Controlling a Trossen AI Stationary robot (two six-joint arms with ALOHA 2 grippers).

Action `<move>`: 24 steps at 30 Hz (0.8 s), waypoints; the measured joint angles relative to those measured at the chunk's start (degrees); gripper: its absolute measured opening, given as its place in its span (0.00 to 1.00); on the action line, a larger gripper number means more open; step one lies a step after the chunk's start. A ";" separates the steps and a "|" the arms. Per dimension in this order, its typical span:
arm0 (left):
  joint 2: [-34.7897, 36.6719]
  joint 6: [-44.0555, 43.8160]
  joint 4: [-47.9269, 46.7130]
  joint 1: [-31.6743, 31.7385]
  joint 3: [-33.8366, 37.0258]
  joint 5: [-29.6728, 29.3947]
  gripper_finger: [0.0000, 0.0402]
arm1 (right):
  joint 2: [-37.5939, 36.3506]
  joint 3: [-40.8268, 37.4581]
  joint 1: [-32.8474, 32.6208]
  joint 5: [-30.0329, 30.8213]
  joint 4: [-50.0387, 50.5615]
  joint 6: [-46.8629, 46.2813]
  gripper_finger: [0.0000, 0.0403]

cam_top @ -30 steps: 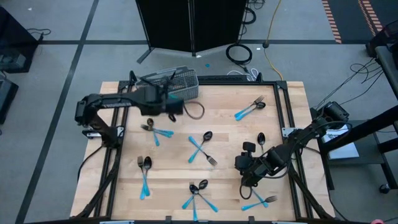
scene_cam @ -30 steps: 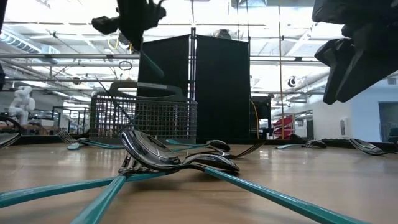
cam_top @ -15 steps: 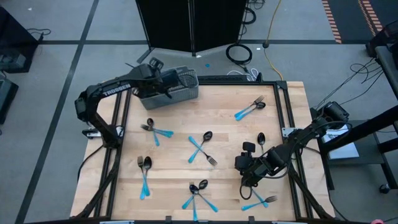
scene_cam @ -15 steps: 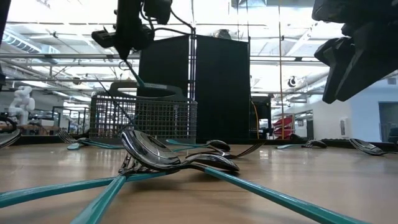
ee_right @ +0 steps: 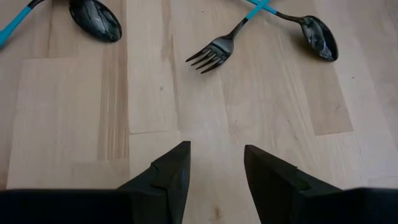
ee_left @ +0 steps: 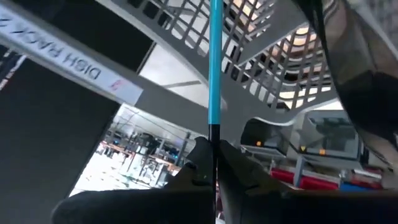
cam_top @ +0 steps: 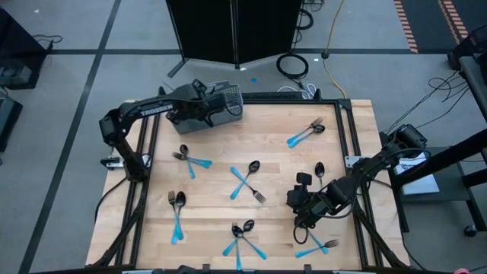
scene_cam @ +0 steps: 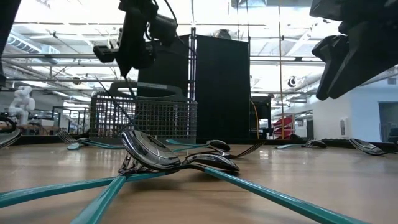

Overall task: Sort silverware
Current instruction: Put the blue knife into the silverware basket

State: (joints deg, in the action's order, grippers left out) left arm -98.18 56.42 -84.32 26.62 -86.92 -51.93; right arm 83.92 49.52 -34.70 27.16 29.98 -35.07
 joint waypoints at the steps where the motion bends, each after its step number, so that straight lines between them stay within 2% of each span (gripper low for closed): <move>1: -0.53 0.00 -0.01 0.18 0.08 -0.05 0.00 | 0.00 0.00 0.00 0.02 -0.02 0.00 0.36; 20: -7.63 2.60 3.47 0.76 0.14 2.36 0.00 | 0.00 0.00 0.00 0.15 -0.22 0.00 0.36; 24: -7.84 2.56 4.48 0.76 0.14 3.80 0.05 | 0.00 0.00 0.00 0.13 -0.21 0.01 0.36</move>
State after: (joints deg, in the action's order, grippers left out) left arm -106.02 58.98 -79.84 27.38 -86.78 -48.13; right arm 83.92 49.52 -34.70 27.29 29.77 -35.06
